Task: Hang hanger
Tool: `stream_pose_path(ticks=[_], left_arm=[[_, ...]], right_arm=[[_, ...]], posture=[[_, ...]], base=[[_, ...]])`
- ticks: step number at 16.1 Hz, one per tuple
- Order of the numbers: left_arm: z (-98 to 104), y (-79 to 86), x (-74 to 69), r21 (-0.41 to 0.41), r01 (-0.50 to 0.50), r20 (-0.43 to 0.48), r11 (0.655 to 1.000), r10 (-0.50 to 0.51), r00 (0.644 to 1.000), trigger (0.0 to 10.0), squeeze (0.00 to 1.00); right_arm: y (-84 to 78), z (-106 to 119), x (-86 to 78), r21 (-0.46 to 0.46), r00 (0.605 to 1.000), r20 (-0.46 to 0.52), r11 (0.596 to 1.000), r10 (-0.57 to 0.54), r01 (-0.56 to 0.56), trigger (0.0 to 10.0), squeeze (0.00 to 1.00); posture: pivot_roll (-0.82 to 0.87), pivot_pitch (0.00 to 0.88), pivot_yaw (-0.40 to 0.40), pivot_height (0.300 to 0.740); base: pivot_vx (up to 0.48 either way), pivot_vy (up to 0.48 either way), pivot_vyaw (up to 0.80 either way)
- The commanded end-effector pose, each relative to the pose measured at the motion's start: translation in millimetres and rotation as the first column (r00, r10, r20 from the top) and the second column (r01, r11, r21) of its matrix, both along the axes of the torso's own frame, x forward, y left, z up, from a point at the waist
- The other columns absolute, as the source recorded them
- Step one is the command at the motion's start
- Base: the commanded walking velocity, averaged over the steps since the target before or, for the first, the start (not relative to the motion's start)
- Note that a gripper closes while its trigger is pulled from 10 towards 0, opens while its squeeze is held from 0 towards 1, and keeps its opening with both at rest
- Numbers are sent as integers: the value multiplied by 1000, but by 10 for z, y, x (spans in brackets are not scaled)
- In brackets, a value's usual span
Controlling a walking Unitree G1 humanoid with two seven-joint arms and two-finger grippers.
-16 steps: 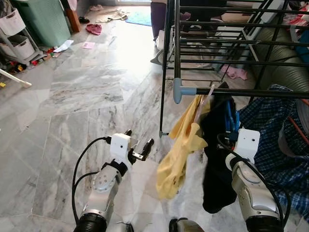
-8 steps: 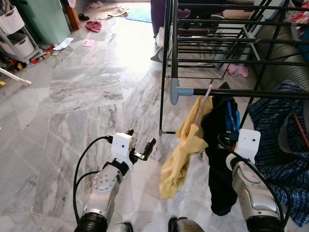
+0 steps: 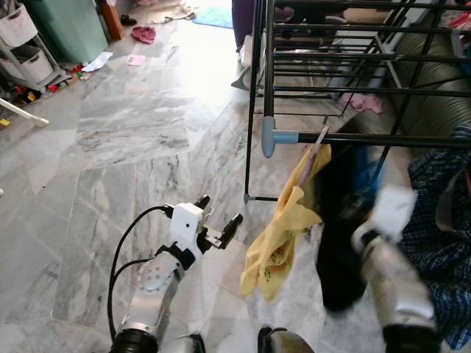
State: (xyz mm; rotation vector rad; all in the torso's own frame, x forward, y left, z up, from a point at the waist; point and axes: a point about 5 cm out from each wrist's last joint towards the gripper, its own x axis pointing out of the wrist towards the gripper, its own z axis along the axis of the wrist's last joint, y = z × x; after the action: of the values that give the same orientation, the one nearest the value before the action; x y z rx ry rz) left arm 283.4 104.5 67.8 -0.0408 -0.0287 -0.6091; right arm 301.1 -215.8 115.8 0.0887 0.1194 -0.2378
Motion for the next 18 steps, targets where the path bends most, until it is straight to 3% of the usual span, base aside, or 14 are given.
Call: stream_pose_path(ticks=[1,3,7,11,16,18], left_arm=[[-23,-13,-22,5,15,-13,1000,-15,1000,10000,0],[-20,-24,-18,7,19,-14,1000,-19,1000,10000,0],[2,-31,-24,3,36,-16,999,-36,999,10000,0],[34,-55,-14,2,56,-7,998,-56,998,10000,0],[34,-54,-16,8,59,-7,998,-59,998,10000,0],[36,-60,-12,7,57,-9,998,-56,998,10000,0]], right_arm=[[39,41,-25,8,1000,27,1000,-5,5,10000,0],[109,-22,-82,10,1000,20,1000,-7,6,10000,0],[147,74,-142,33,997,74,999,-17,15,10000,0],[42,431,-44,51,972,236,999,-8,-4,10000,0],[-134,509,160,71,986,164,997,-4,-8,10000,0],[-182,562,272,119,989,146,993,-5,-12,10000,0]], posture=[[-173,221,15,740],[-174,218,16,740],[-181,220,22,740],[-188,222,33,740],[-185,227,33,740],[-185,227,33,740]], base=[[0,0,0],[0,0,0],[0,0,0],[0,0,0],[0,0,0],[0,0,0]])
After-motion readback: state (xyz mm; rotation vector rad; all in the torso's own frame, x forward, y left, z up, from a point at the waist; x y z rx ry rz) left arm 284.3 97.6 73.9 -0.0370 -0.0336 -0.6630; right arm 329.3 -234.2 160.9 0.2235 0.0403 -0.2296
